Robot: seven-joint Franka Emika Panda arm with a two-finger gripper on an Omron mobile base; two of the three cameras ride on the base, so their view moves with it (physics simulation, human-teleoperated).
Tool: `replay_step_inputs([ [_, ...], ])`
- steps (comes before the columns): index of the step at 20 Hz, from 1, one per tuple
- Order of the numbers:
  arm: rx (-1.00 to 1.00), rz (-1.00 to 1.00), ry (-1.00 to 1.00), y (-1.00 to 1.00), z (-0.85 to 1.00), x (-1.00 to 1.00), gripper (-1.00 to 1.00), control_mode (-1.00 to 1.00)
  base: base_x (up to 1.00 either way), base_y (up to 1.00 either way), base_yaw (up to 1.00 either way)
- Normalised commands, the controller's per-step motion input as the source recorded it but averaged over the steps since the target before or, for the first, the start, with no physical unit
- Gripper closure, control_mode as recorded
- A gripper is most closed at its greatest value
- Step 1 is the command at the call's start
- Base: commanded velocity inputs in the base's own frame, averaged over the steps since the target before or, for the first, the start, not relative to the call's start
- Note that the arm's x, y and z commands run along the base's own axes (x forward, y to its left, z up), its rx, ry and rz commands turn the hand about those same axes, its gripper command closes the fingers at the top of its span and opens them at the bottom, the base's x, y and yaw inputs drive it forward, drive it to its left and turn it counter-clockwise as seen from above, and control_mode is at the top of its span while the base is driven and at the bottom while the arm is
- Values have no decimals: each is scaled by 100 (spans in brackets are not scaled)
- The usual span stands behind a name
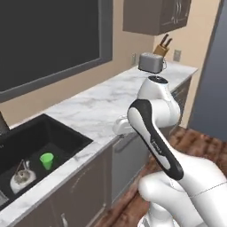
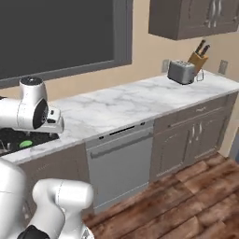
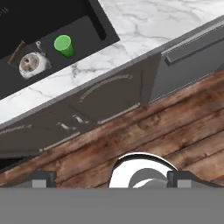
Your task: Pick the kettle and jug and place them in the sink. Then turn on the water.
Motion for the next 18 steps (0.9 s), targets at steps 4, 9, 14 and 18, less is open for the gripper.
replay_step_inputs([
  [4, 0, 0, 0, 0, 0, 0, -100, 100, 0, 0, -95],
  [9, 0, 0, 0, 0, 0, 0, -100, 100, 0, 0, -92],
  [14, 0, 0, 0, 0, 0, 0, -100, 100, 0, 0, -94],
  [18, 0, 0, 0, 0, 0, 0, -100, 100, 0, 0, -93],
])
